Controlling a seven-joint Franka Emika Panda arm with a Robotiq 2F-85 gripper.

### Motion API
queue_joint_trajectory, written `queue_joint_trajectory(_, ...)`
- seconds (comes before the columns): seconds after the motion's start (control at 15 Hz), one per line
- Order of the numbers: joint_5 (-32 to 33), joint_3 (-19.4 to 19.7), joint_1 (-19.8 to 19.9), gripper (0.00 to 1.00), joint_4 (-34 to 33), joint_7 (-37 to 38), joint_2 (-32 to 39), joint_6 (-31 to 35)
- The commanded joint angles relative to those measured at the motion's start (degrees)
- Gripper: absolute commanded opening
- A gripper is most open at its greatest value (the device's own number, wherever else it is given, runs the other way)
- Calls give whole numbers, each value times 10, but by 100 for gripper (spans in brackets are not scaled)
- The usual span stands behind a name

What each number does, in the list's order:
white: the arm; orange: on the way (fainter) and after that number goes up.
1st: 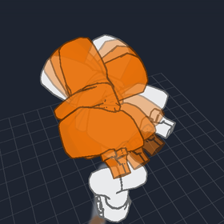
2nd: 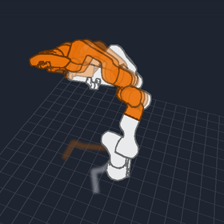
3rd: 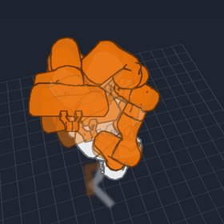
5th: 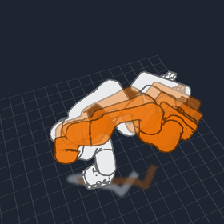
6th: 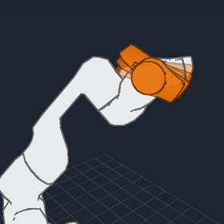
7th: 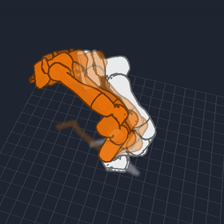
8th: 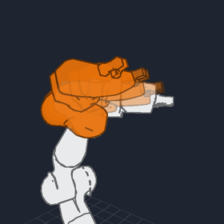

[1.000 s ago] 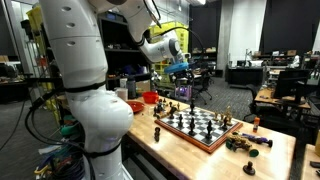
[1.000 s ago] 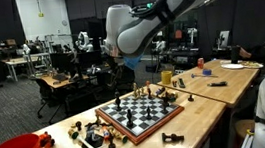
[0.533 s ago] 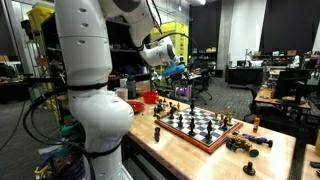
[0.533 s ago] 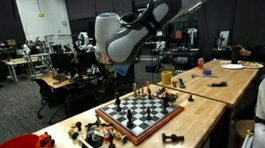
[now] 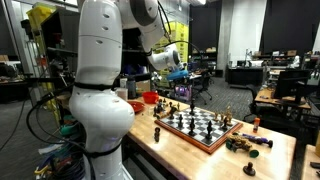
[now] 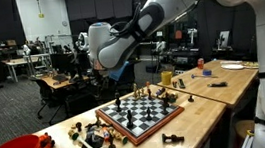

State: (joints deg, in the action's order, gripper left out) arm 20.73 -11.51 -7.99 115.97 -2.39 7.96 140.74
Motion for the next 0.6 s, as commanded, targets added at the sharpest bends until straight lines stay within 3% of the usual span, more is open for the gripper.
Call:
queue_joint_trajectory(0.0, -3, 12, -11, 100, 0, -3, 1, 0)
queue_joint_trajectory(0.53, -8, 13, -12, 100, 2, -7, 2, 8)
